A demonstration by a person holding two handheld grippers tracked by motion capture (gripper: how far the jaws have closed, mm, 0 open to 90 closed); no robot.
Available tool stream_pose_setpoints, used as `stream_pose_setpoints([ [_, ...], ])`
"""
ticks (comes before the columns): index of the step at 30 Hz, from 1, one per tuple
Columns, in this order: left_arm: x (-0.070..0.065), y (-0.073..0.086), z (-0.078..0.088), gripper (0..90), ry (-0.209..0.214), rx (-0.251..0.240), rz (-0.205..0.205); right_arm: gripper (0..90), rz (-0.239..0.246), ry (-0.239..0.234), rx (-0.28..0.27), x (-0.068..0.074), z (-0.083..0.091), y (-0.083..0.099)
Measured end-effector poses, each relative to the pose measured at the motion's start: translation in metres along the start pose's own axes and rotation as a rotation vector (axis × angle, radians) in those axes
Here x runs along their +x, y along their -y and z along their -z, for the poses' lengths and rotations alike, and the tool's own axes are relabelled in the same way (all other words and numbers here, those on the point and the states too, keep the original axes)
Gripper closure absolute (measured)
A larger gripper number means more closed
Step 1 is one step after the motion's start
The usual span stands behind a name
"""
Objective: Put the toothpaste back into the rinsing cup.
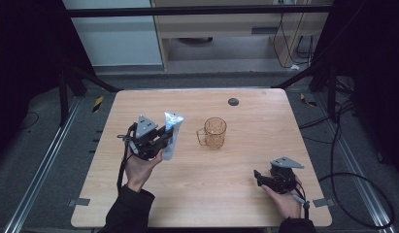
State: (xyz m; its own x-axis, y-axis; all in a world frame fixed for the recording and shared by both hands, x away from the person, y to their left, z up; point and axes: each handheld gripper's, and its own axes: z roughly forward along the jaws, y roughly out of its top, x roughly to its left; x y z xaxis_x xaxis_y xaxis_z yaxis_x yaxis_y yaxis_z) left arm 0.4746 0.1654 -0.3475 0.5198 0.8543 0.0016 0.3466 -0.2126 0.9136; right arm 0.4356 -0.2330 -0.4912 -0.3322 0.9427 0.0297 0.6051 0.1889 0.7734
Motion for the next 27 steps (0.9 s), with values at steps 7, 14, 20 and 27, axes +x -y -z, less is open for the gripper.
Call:
stream_pose_setpoints([
  [7,-0.004,-0.009,-0.008,76.1,-0.053,-0.078,-0.003,26.7,-0.004,-0.001,-0.002,0.000,0.000,0.000],
  [14,-0.009,-0.013,-0.022,76.1,-0.086,-0.165,0.029,26.8,-0.009,-0.003,-0.002,0.000,0.000,0.000],
  [20,-0.012,-0.022,-0.030,76.1,-0.118,-0.219,0.032,26.8,-0.007,-0.003,-0.007,-0.002,0.000,0.000],
  [27,-0.023,-0.029,-0.045,76.2,-0.125,-0.247,0.019,26.8,-0.010,-0.002,-0.012,-0.002,0.002,0.000],
])
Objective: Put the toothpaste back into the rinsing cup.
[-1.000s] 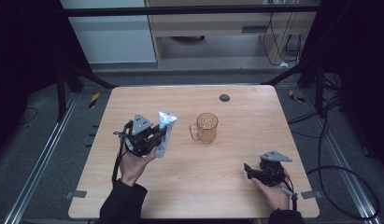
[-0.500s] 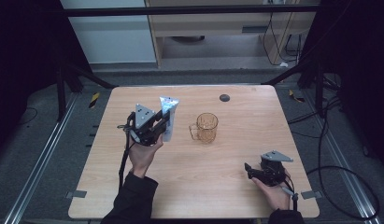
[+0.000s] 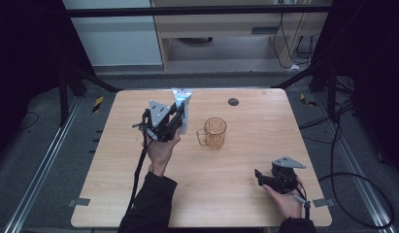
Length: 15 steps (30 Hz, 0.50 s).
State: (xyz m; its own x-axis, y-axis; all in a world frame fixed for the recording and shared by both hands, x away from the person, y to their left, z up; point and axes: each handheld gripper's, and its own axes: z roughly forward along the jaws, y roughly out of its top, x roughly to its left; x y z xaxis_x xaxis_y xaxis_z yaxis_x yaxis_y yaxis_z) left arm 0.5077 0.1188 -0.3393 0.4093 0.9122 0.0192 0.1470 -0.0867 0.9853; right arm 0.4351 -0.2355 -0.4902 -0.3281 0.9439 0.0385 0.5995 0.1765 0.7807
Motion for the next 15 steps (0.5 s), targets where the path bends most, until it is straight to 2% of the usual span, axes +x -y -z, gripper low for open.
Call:
stream_pose_setpoints([
  [5,-0.006,0.000,-0.017,76.1,0.000,-0.020,0.027,26.8,0.001,-0.005,0.001,0.001,-0.001,0.000],
  [15,-0.016,-0.002,-0.038,76.3,0.001,-0.027,0.034,26.8,0.002,-0.007,-0.002,0.000,-0.001,0.000],
])
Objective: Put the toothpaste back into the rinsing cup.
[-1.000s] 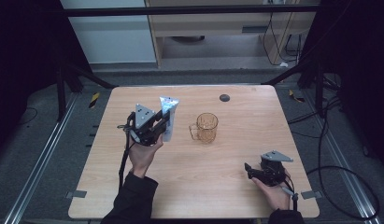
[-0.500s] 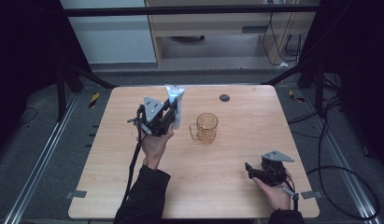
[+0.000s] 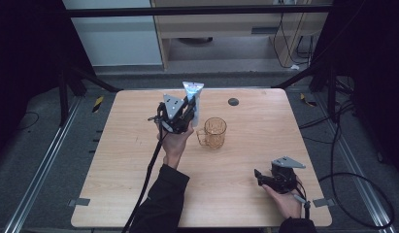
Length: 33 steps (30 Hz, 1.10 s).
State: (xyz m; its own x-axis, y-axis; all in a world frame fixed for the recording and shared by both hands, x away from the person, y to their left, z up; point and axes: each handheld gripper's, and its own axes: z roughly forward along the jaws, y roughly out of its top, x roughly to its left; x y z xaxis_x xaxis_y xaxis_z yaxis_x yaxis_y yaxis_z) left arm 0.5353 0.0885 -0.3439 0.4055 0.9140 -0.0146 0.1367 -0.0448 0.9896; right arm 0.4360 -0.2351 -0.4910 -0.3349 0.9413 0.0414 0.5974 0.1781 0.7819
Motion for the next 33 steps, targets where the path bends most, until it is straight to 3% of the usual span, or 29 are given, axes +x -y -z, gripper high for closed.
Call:
stream_pose_setpoints([
  [33,-0.030,0.007,-0.042,76.3,0.046,0.028,-0.007,27.0,-0.009,-0.008,-0.008,-0.002,0.000,0.000],
])
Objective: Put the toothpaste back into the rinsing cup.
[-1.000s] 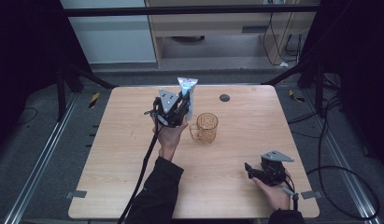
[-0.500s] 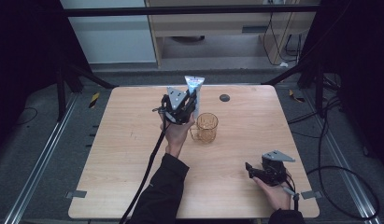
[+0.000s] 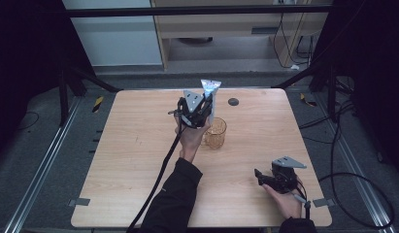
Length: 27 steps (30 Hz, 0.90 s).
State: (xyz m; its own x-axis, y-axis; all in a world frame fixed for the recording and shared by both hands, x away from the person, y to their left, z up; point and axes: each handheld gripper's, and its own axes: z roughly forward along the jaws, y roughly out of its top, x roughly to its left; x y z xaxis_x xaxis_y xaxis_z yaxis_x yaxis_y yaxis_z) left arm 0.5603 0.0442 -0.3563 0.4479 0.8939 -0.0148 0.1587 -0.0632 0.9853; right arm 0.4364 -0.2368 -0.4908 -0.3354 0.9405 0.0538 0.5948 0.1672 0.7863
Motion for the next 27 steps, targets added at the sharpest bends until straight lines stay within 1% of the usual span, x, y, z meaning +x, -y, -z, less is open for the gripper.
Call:
stream_pose_setpoints([
  [1,0.000,0.001,-0.001,76.3,0.001,0.001,0.003,27.0,-0.011,-0.005,0.004,0.001,0.001,0.000],
  [7,-0.004,0.006,-0.006,76.4,0.002,0.013,-0.001,27.1,-0.010,-0.005,0.003,0.000,0.000,0.000],
  [8,-0.005,0.007,-0.007,76.3,0.002,0.014,-0.001,27.1,0.001,-0.001,0.000,0.000,0.000,0.000],
  [9,-0.006,0.008,-0.009,76.3,0.002,0.017,0.000,27.1,-0.011,-0.006,0.004,0.000,0.000,0.000],
  [12,-0.008,0.012,-0.012,76.3,0.005,0.024,-0.005,27.1,-0.011,-0.006,0.003,0.000,0.000,0.000],
  [13,-0.009,0.013,-0.013,76.3,0.006,0.026,-0.004,27.1,-0.005,-0.001,0.002,0.000,0.000,0.000],
  [16,-0.009,0.018,-0.016,76.4,0.007,0.038,0.000,27.1,-0.010,-0.005,0.002,0.000,0.000,0.000],
  [18,-0.009,0.021,-0.017,76.3,0.009,0.042,0.004,27.2,-0.001,-0.001,0.000,0.000,0.000,0.000],
  [19,-0.009,0.023,-0.017,76.3,0.010,0.044,0.003,27.1,-0.007,-0.006,0.002,0.000,0.000,0.000],
  [27,-0.011,0.034,-0.019,76.3,0.017,0.063,0.006,27.2,-0.003,-0.001,0.004,0.000,-0.001,0.000],
])
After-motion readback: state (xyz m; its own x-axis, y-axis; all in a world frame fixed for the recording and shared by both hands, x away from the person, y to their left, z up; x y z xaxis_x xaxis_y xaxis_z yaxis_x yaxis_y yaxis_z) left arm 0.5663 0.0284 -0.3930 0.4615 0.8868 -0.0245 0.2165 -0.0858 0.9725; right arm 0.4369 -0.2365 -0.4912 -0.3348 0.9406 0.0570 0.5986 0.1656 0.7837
